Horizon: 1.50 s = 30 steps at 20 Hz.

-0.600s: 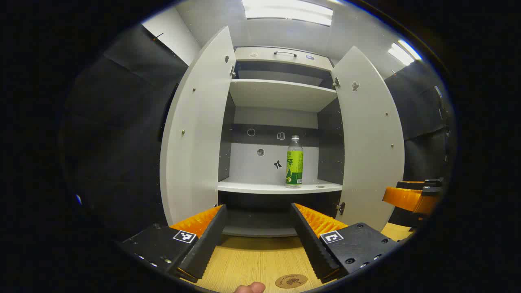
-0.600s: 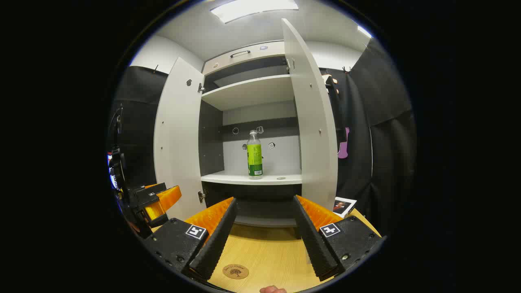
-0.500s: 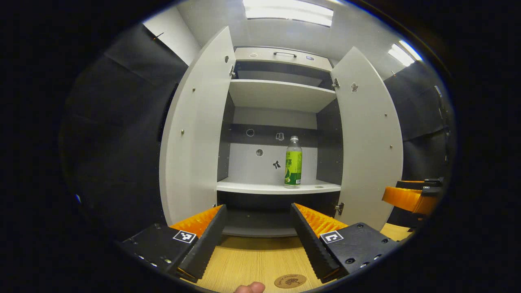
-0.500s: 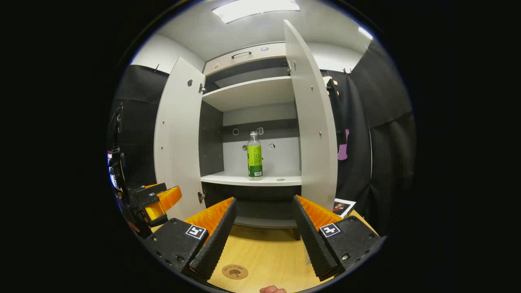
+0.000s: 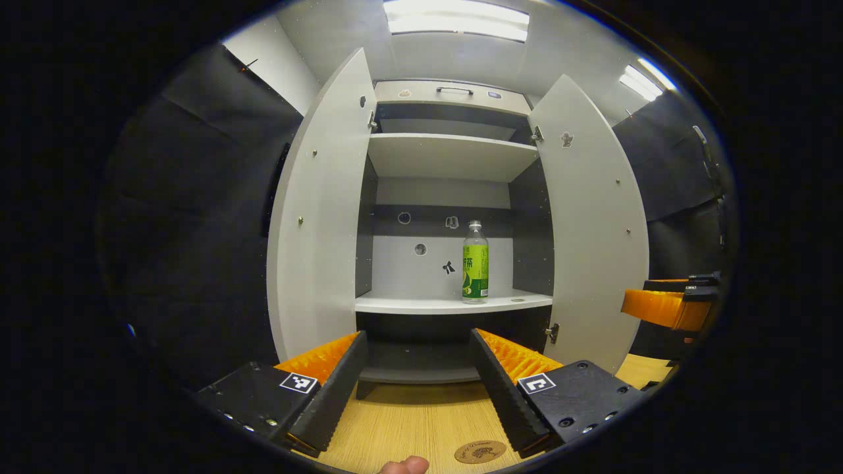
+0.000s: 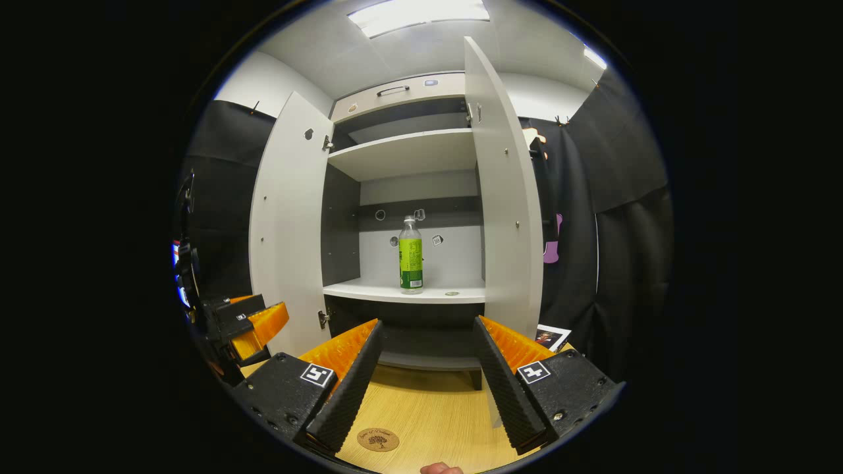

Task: Grasp the bottle in the cabinet with the left hand and place it on the coaster, then close the right door with the right hand and the left door with the left hand.

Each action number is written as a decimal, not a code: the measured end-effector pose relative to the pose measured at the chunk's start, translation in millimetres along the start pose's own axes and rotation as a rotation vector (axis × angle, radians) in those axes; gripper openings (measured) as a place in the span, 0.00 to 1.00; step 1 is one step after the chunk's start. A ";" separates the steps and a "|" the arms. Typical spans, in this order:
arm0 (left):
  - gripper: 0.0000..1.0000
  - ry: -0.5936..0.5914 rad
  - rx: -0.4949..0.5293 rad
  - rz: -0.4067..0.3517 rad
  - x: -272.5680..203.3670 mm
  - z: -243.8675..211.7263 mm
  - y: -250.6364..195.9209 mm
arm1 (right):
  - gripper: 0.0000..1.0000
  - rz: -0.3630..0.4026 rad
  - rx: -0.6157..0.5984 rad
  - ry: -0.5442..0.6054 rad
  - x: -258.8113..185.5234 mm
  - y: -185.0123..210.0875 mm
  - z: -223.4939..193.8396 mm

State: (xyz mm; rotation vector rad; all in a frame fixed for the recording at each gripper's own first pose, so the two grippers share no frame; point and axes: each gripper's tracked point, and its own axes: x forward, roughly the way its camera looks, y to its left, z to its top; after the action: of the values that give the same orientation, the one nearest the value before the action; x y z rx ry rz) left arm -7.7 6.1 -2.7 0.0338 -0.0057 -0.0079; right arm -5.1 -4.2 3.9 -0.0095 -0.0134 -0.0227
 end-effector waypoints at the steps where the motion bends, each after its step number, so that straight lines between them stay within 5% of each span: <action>1: 0.95 0.002 -0.004 -0.004 0.1 -0.7 -0.8 | 0.83 -0.003 0.001 -0.001 -1.1 -0.2 -0.7; 8: 0.94 -0.002 0.007 -0.012 2.6 1.9 -0.4 | 0.83 -0.007 0.011 0.000 -1.8 -0.5 -0.3; 14: 0.95 -0.005 -0.023 -0.089 21.0 10.0 -15.7 | 0.83 -0.002 0.001 0.009 -1.6 3.0 -1.2; 19: 0.95 0.014 -0.075 -0.288 68.1 24.6 -58.6 | 0.83 -0.003 0.039 0.004 -4.7 9.4 -0.2; 24: 0.95 -0.028 -0.080 -0.398 131.5 50.5 -91.0 | 0.83 -0.044 0.040 -0.008 -11.9 -0.2 -0.8; 30: 0.95 -0.007 -0.084 -0.393 231.7 51.0 -109.7 | 0.83 -0.101 0.047 -0.002 -20.7 -21.9 -2.2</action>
State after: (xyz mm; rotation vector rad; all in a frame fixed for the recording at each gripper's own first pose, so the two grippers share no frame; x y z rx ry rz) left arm 222.8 -107.1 45.9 -0.0494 -0.0053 -0.4008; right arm -26.2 -25.6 1.6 0.0382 -0.0169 -0.1234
